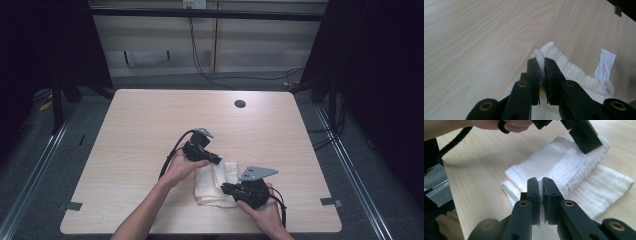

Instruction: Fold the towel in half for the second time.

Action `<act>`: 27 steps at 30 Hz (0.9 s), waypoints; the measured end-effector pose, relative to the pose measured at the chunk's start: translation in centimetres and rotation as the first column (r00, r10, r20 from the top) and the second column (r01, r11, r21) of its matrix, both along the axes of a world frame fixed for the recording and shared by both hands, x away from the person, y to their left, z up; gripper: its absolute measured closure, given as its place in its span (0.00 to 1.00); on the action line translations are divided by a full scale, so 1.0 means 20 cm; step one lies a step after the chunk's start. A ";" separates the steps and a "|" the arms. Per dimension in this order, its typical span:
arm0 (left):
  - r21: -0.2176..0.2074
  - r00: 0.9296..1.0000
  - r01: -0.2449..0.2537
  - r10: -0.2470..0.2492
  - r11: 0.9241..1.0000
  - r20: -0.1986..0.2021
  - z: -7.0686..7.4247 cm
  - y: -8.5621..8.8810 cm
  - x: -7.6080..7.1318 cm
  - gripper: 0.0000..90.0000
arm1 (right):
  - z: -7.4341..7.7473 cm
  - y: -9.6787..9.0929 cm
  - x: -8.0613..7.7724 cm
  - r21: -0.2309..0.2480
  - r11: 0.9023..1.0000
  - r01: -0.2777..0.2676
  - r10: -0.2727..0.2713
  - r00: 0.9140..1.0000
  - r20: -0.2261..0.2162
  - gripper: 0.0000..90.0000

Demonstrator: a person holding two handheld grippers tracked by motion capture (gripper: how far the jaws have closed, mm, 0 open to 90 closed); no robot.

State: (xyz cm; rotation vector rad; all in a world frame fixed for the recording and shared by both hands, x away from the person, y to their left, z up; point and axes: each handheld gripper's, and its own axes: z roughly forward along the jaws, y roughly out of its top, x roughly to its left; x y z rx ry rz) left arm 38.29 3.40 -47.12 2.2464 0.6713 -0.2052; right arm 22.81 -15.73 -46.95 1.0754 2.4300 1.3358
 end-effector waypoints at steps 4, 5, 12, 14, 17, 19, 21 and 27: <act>0.002 1.000 0.013 -0.013 1.000 -0.019 -0.03 -0.03 0.00 0.93 | -0.01 -0.01 0.00 -0.014 1.000 -0.003 0.003 1.000 -0.009 0.95; 0.003 1.000 0.017 -0.017 1.000 -0.021 -0.03 -0.03 0.00 0.93 | -0.01 0.00 0.00 -0.017 1.000 -0.008 0.008 1.000 -0.011 0.95; -0.006 0.999 0.041 -0.041 0.999 -0.001 0.03 -0.04 -0.02 0.93 | 0.01 -0.02 -0.03 -0.001 1.000 -0.015 0.015 1.000 0.001 0.94; 0.015 0.999 0.052 -0.052 0.999 -0.002 0.02 -0.05 -0.03 0.93 | 0.00 -0.02 -0.03 -0.015 1.000 -0.023 0.022 1.000 -0.009 0.93; 0.014 0.998 0.051 -0.051 0.999 -0.021 -0.01 -0.08 -0.02 0.91 | -0.03 -0.02 -0.04 -0.035 0.999 -0.028 0.027 0.999 -0.028 0.92; 0.028 0.998 0.047 -0.047 0.998 -0.034 -0.03 -0.10 -0.02 0.90 | -0.04 -0.03 -0.04 -0.042 0.999 -0.024 0.023 0.999 -0.030 0.89; 0.002 0.997 0.039 -0.039 0.999 -0.060 -0.05 -0.12 -0.02 0.87 | -0.04 -0.04 -0.05 -0.051 0.999 -0.017 0.016 0.999 -0.031 0.81; -0.029 0.997 0.042 -0.044 0.999 -0.066 -0.03 -0.17 -0.01 0.82 | -0.07 -0.09 -0.04 -0.062 0.998 0.005 -0.007 0.999 -0.039 0.62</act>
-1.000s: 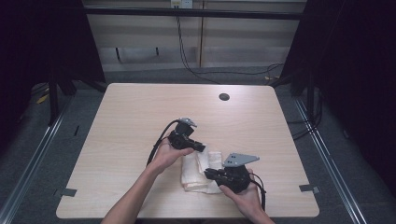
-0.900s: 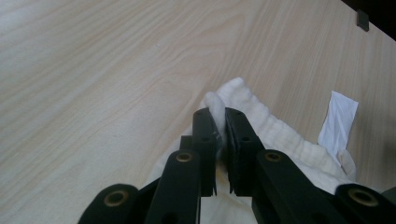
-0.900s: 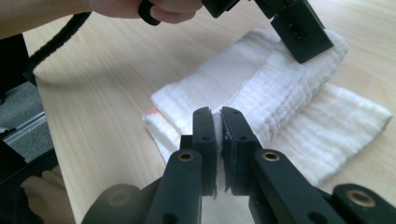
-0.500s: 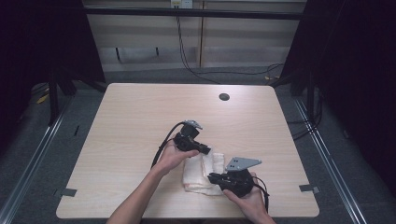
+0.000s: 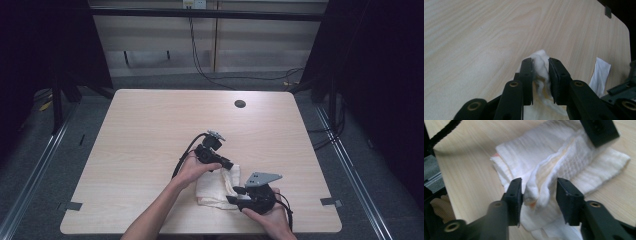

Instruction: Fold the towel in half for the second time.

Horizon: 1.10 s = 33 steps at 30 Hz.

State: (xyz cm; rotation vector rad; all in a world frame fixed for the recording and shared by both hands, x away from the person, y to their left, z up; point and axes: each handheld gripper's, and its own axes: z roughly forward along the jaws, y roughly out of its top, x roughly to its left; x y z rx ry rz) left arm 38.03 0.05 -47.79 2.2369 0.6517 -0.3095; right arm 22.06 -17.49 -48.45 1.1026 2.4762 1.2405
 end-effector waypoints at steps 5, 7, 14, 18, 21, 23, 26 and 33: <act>-0.007 1.000 0.012 -0.012 1.000 -0.002 0.00 -0.04 0.01 0.80 | 0.00 -0.03 0.03 0.022 0.999 0.037 -0.037 0.999 -0.022 0.57; -0.006 1.000 0.020 -0.020 1.000 -0.009 -0.01 -0.05 0.01 0.79 | 0.00 -0.04 0.03 0.021 0.999 0.049 -0.048 0.999 -0.018 0.56; -0.060 1.000 -0.003 0.003 0.998 0.003 0.01 -0.04 0.00 0.70 | -0.01 -0.05 0.06 -0.002 0.997 0.077 -0.077 0.997 -0.033 0.56; -0.094 0.999 0.000 0.005 0.996 0.051 0.05 -0.03 -0.03 0.62 | 0.00 -0.07 0.08 -0.003 0.994 0.109 -0.109 0.994 -0.025 0.55; -0.104 0.997 -0.008 0.016 0.995 0.072 0.09 -0.02 -0.04 0.58 | -0.01 -0.08 0.09 -0.011 0.993 0.114 -0.115 0.993 -0.027 0.55; -0.100 0.997 -0.022 0.030 0.995 0.078 0.10 0.00 -0.04 0.57 | -0.01 -0.08 0.09 -0.016 0.992 0.128 -0.128 0.991 -0.029 0.54; -0.088 0.995 -0.035 0.043 0.996 0.089 0.10 0.05 -0.05 0.56 | 0.00 -0.10 0.10 -0.022 0.988 0.155 -0.155 0.988 -0.017 0.53; -0.032 0.981 -0.045 0.051 0.998 0.185 0.12 0.16 -0.10 0.57 | 0.05 -0.13 0.13 -0.014 0.984 0.176 -0.174 0.982 0.071 0.53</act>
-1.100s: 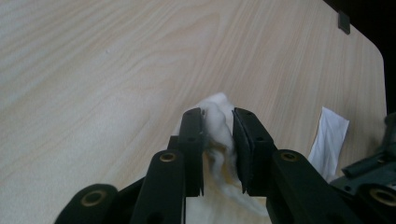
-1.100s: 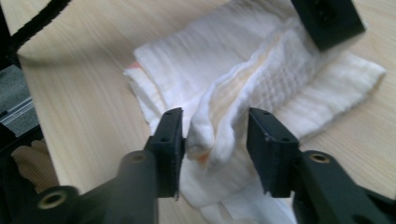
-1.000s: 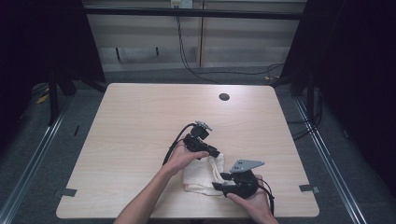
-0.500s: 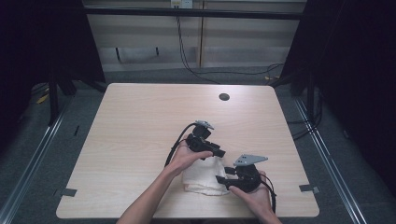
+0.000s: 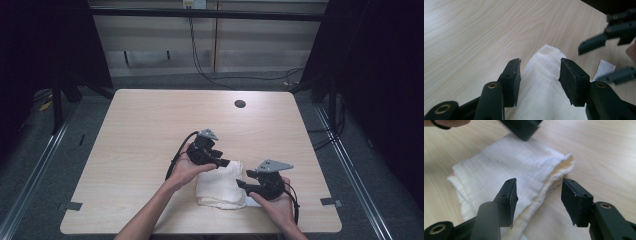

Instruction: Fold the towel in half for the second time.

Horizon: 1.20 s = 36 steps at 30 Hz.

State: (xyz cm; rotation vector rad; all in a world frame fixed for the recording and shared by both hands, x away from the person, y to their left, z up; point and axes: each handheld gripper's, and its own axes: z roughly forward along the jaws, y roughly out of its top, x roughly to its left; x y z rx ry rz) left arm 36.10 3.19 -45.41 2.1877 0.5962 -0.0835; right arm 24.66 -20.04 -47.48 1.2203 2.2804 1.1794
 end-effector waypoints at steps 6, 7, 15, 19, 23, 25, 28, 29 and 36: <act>0.000 0.998 -0.041 0.041 0.999 0.037 0.04 0.13 -0.02 0.56 | 0.05 -0.04 0.08 0.024 1.000 0.015 -0.015 1.000 0.010 0.59; -0.009 0.998 -0.048 0.049 0.999 0.038 0.05 0.16 -0.03 0.55 | 0.06 -0.04 0.08 0.036 0.999 0.009 -0.009 1.000 0.011 0.60; 0.015 0.995 -0.088 0.087 0.996 0.057 0.07 0.33 -0.14 0.48 | 0.12 -0.10 0.09 0.084 0.996 -0.004 0.002 1.000 0.028 0.70; 0.035 0.989 -0.136 0.134 0.990 0.057 0.06 0.45 -0.16 0.42 | 0.14 -0.13 0.09 0.074 0.997 -0.012 0.011 1.000 0.023 0.67; 0.028 0.982 -0.185 0.184 0.982 0.053 0.05 0.59 -0.18 0.41 | 0.15 -0.18 0.07 0.071 0.997 -0.005 0.003 1.000 0.026 0.65; 0.036 0.974 -0.220 0.217 0.975 0.062 0.05 0.65 -0.20 0.39 | 0.15 -0.20 0.06 0.071 0.997 0.005 -0.007 1.000 0.027 0.64; 0.045 0.966 -0.255 0.253 0.966 0.051 0.03 0.73 -0.22 0.36 | 0.16 -0.25 0.05 0.072 0.997 0.020 -0.023 0.999 0.029 0.63; 0.050 0.963 -0.268 0.266 0.962 0.050 0.03 0.76 -0.23 0.35 | 0.16 -0.26 0.05 0.069 0.997 0.024 -0.026 0.999 0.028 0.63; 0.068 0.930 -0.366 0.364 0.928 0.041 0.00 0.99 -0.30 0.33 | 0.17 -0.38 0.01 0.056 0.997 0.056 -0.058 0.998 0.024 0.60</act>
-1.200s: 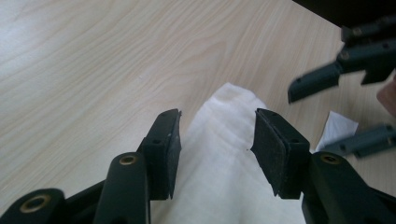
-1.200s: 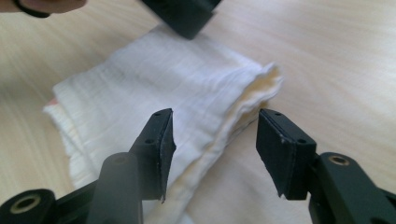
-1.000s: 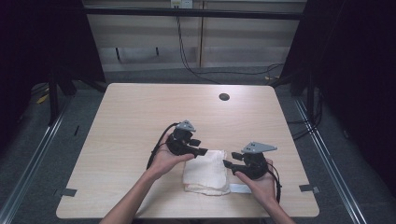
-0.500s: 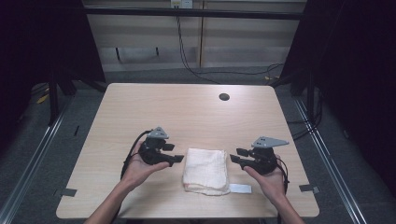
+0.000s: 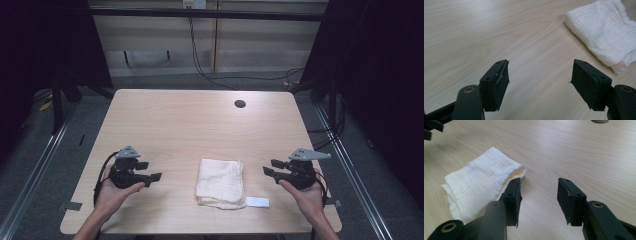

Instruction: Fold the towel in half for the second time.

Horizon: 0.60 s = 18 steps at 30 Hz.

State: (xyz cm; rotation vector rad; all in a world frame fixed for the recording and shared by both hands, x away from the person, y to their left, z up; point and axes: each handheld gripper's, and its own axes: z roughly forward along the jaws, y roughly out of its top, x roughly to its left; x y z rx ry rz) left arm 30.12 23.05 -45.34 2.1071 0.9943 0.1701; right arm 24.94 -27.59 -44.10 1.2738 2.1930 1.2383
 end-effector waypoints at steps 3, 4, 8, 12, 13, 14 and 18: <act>0.005 1.000 -0.029 0.029 1.000 0.005 0.00 0.07 -0.03 0.32 | 0.01 -0.05 -0.02 0.005 1.000 0.020 -0.020 1.000 0.008 0.59; -0.001 0.999 -0.040 0.040 0.999 0.004 -0.01 0.08 -0.04 0.31 | 0.01 -0.06 -0.02 -0.002 1.000 0.027 -0.027 1.000 0.007 0.59; -0.011 0.999 -0.045 0.046 0.999 0.030 -0.05 0.14 -0.10 0.30 | 0.00 -0.11 -0.04 0.005 0.998 0.058 -0.058 0.998 0.003 0.57; -0.036 0.995 -0.090 0.091 0.995 0.040 -0.05 0.20 -0.13 0.29 | -0.05 -0.15 -0.06 -0.008 0.995 0.099 -0.099 0.995 -0.005 0.54; -0.043 0.994 -0.100 0.102 0.994 0.036 -0.07 0.22 -0.14 0.29 | -0.07 -0.16 -0.07 -0.010 0.994 0.105 -0.105 0.994 -0.005 0.53; -0.055 0.992 -0.111 0.114 0.992 0.046 -0.08 0.23 -0.15 0.29 | -0.08 -0.17 -0.07 -0.009 0.994 0.109 -0.109 0.994 -0.005 0.53; -0.056 0.991 -0.120 0.123 0.991 0.060 -0.10 0.23 -0.14 0.29 | -0.08 -0.21 -0.09 0.021 0.991 0.133 -0.133 0.991 -0.001 0.48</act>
